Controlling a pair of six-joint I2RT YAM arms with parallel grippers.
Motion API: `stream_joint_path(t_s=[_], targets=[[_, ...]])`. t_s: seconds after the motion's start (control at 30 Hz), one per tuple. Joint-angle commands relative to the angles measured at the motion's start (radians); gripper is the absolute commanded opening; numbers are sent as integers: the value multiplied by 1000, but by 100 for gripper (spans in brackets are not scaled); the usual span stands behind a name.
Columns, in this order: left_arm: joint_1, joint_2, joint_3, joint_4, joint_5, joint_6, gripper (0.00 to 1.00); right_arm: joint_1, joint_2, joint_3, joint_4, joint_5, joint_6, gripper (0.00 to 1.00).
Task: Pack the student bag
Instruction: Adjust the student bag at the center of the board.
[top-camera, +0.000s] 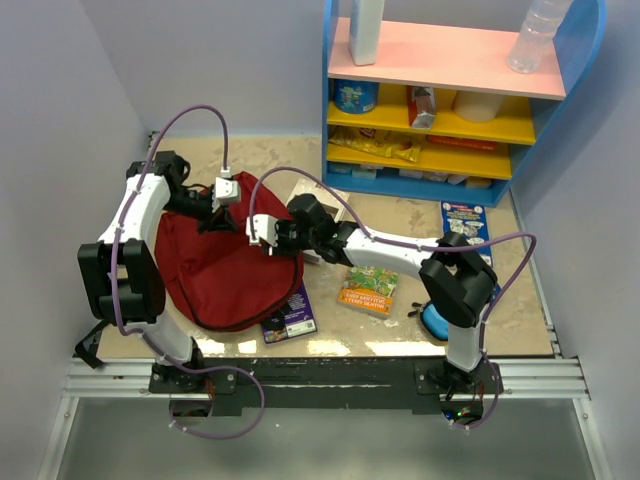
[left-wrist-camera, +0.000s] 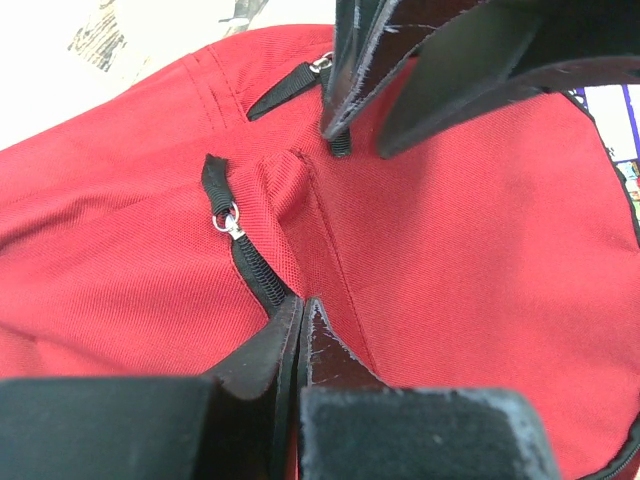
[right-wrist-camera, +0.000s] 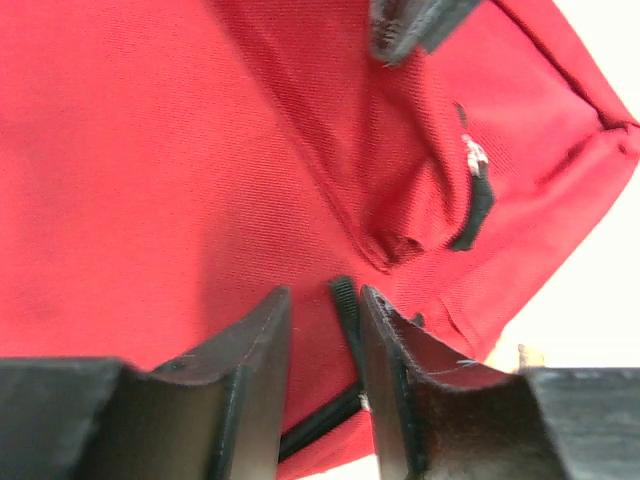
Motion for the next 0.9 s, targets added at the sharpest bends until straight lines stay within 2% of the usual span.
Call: stream_joint_path(t_s=[0.0,0.3,0.43,0.57,0.67,0.87], targets=[[-4,-25,-8,-33,50,47,0,-2,6,39,68,92,-5,34],[-3,-28,-16,-30,46,47,0,-3,26,64,8,115,-35,31],[-3,-30,-14,-30,46,47,0,-3,31,90,-43,98,-58,36],[-3,-30,-8,-30,46,46,0,-6,48,120,-89,98,-50,35],[-3,-32,-5,-30,43,44,0,-6,65,142,-103,97,-36,32],[-3,-33,-3,-27,49,43,0,-6,74,159,-103,114,-24,18]])
